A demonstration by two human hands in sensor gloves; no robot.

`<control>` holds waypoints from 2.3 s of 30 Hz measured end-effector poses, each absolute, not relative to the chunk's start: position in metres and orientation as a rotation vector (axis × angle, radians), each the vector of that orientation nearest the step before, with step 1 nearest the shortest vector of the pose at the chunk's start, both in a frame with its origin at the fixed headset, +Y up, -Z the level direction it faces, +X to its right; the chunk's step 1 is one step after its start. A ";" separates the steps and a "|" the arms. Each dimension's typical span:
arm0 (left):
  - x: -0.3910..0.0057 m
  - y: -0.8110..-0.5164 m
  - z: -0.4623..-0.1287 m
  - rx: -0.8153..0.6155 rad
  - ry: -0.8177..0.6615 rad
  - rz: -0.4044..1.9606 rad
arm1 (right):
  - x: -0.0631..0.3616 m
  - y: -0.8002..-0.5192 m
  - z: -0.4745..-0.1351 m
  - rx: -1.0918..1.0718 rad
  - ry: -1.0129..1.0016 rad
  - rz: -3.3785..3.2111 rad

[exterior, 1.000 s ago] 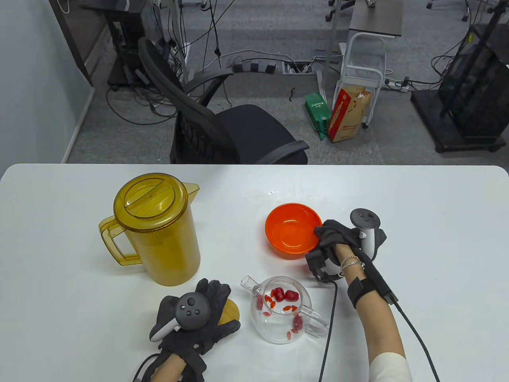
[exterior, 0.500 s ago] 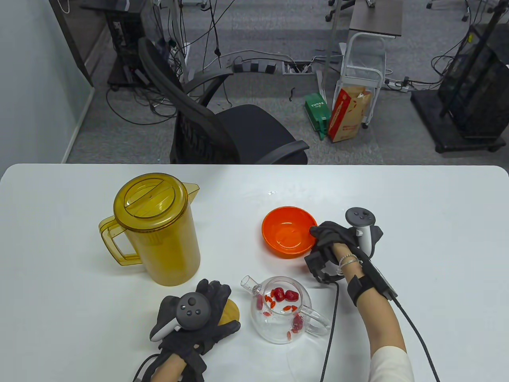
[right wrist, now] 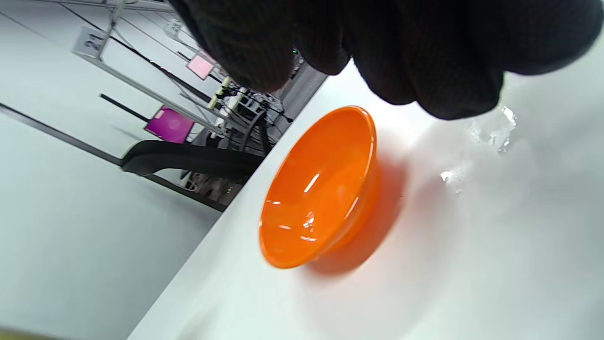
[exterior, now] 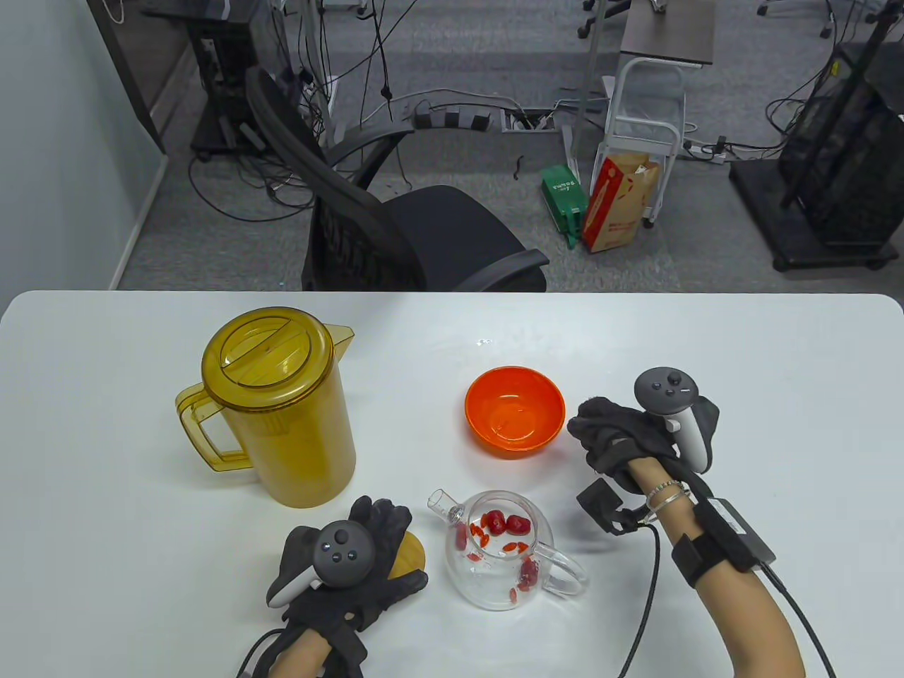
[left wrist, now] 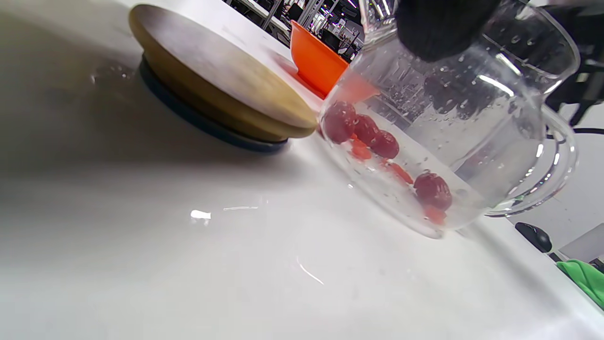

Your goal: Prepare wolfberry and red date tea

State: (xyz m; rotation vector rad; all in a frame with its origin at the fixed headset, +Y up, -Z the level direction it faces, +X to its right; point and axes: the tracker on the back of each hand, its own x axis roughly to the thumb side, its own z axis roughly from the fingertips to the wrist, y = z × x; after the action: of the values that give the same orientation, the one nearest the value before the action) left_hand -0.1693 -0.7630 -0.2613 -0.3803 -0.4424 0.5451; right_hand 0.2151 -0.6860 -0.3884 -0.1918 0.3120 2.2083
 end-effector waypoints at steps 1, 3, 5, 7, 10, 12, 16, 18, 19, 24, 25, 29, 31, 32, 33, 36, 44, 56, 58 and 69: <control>-0.169 -0.763 -0.261 -0.378 -0.445 0.543 | 0.216 -0.681 -0.381 -0.173 0.301 2.214; -0.169 -0.762 -0.261 -0.372 -0.449 0.541 | 0.217 -0.673 -0.365 -0.132 0.277 2.221; -0.169 -0.762 -0.260 -0.369 -0.452 0.541 | 0.218 -0.668 -0.352 -0.103 0.249 2.226; -0.168 -0.762 -0.260 -0.365 -0.456 0.542 | 0.219 -0.665 -0.334 -0.060 0.211 2.247; -0.168 -0.763 -0.260 -0.363 -0.462 0.541 | 0.219 -0.666 -0.310 -0.002 0.162 2.298; -0.168 -0.763 -0.260 -0.361 -0.463 0.540 | 0.220 -0.672 -0.293 0.037 0.126 2.337; -0.168 -0.763 -0.260 -0.361 -0.460 0.542 | 0.221 -0.687 -0.267 0.084 0.072 2.406; -0.168 -0.763 -0.260 -0.362 -0.461 0.543 | 0.222 -0.694 -0.256 0.113 0.044 2.437; -0.168 -0.763 -0.260 -0.360 -0.460 0.544 | 0.223 -0.699 -0.250 0.133 0.003 2.448; -0.168 -0.764 -0.260 -0.359 -0.456 0.543 | 0.225 -0.718 -0.234 0.196 -0.159 2.519; -0.168 -0.764 -0.260 -0.359 -0.456 0.541 | 0.225 -0.721 -0.233 0.195 -0.169 2.532; -0.170 -0.766 -0.261 -0.364 -0.444 0.543 | 0.227 -0.734 -0.228 0.193 -0.168 2.565; -0.171 -0.767 -0.262 -0.368 -0.439 0.549 | 0.226 -0.734 -0.227 0.201 -0.163 2.594; -0.172 -0.767 -0.262 -0.368 -0.435 0.548 | 0.224 -0.734 -0.228 0.205 -0.185 2.627; -0.173 -0.767 -0.263 -0.367 -0.432 0.545 | 0.224 -0.734 -0.228 0.211 -0.185 2.636; -0.174 -0.764 -0.263 -0.339 -0.426 0.539 | 0.223 -0.733 -0.228 0.228 -0.176 2.635; -0.193 -0.703 -0.261 -0.036 -0.397 0.471 | 0.229 -0.732 -0.225 0.217 -0.188 2.596; -0.271 -0.604 -0.243 0.548 -0.244 0.695 | 0.232 -0.733 -0.226 0.208 -0.126 2.563; -0.292 -0.604 -0.249 0.522 -0.166 0.722 | 0.233 -0.733 -0.226 0.207 -0.123 2.565; -0.353 -0.652 -0.274 0.376 0.112 0.756 | 0.231 -0.734 -0.227 0.200 -0.092 2.575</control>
State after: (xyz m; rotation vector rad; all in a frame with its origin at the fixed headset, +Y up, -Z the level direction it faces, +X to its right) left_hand -0.3526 -0.6523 -0.2744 0.3764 0.1125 0.7564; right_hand 0.2311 -0.7344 -0.2270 0.2003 -0.0918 2.5747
